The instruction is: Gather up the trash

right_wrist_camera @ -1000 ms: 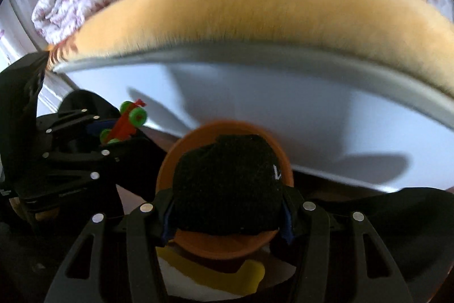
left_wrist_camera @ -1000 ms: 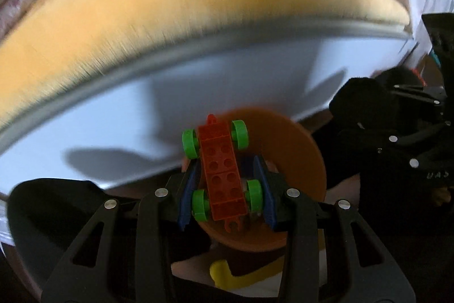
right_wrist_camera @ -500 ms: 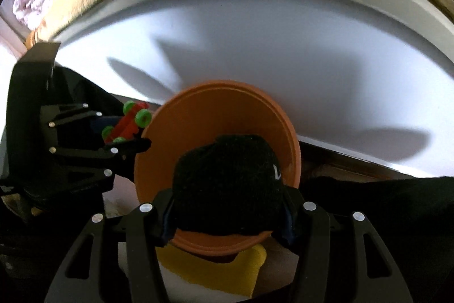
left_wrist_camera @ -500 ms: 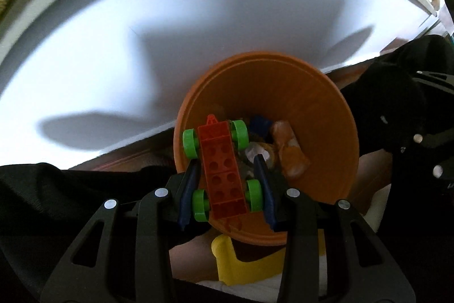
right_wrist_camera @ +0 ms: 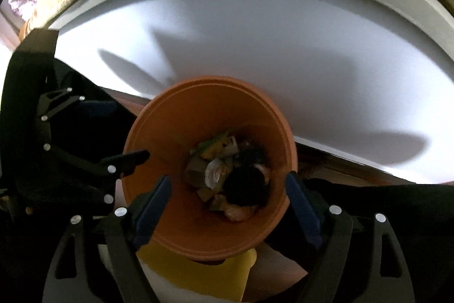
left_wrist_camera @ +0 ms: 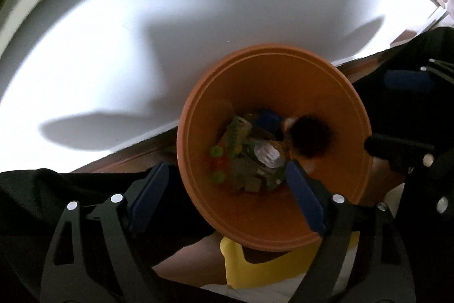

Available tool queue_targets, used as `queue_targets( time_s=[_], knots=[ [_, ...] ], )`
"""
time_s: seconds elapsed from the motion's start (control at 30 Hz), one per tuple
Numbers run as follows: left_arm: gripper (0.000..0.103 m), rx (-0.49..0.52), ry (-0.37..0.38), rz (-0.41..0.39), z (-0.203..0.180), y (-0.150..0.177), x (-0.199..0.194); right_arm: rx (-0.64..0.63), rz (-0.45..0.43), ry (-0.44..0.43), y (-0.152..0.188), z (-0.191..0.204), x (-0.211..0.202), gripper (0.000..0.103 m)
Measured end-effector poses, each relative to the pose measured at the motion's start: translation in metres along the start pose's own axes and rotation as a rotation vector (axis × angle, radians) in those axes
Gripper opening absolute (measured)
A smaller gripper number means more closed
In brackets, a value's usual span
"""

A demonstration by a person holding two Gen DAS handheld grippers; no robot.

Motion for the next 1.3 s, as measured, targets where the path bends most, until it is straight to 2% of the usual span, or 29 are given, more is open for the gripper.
queue_targets(
  time_s=[0.13,0.27,0.3,0.37,0.4,0.5,0.57,0.6,0.67,0.73,0.83,0.97,1.1,1.3],
  knots=[
    [0.083,-0.008,-0.003,-0.001,0.001,0.001,-0.003,0.014,-0.027,0.027,0.002,0.000,-0.012,0.081],
    [0.083,-0.044,0.013,-0.065,0.012,-0.002,-0.023,-0.009,-0.116,0.087,0.000,0.001,-0.051,0.086],
    [0.083,-0.062,0.018,-0.110,0.019,-0.005,-0.038,-0.024,-0.156,0.106,-0.002,0.003,-0.066,0.088],
    [0.083,-0.108,0.002,-0.205,0.036,-0.012,-0.075,-0.053,-0.251,0.140,-0.009,0.011,-0.097,0.098],
    [0.087,-0.128,0.001,-0.236,0.043,-0.014,-0.088,-0.075,-0.338,0.160,-0.015,0.017,-0.124,0.098],
    [0.092,-0.230,-0.025,-0.393,0.075,-0.028,-0.148,-0.114,-0.496,0.203,-0.039,0.022,-0.177,0.098],
    [0.093,-0.281,-0.099,-0.477,0.092,-0.042,-0.179,-0.118,-0.570,0.241,-0.059,0.022,-0.202,0.098],
    [0.094,-0.304,-0.159,-0.527,0.102,-0.053,-0.196,-0.109,-0.601,0.267,-0.070,0.020,-0.210,0.098],
    [0.094,-0.353,-0.255,-0.575,0.118,-0.072,-0.218,-0.089,-0.667,0.287,-0.093,0.016,-0.224,0.098],
    [0.094,-0.380,-0.236,-0.611,0.123,-0.089,-0.229,-0.057,-0.701,0.316,-0.121,0.006,-0.229,0.098],
    [0.094,-0.448,-0.260,-0.633,0.134,-0.113,-0.236,0.007,-0.715,0.358,-0.154,-0.008,-0.227,0.098],
    [0.094,-0.529,-0.333,-0.617,0.144,-0.136,-0.227,0.096,-0.703,0.344,-0.181,-0.025,-0.217,0.098],
    [0.094,-0.559,-0.315,-0.560,0.152,-0.157,-0.208,0.124,-0.694,0.342,-0.191,-0.027,-0.205,0.098],
    [0.094,-0.534,-0.306,-0.531,0.154,-0.172,-0.187,0.090,-0.666,0.383,-0.209,-0.026,-0.191,0.098]
  ],
)
Point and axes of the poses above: each gripper's, at about its wrist camera, not at the fingertips, and x roughly the way its jaws point, z to its left, y to its underside, the point moved 5 cm from there along x, roughly the way its jaws point, and after that the axes turned 11 degrees about -y, right-handed, at the moved point
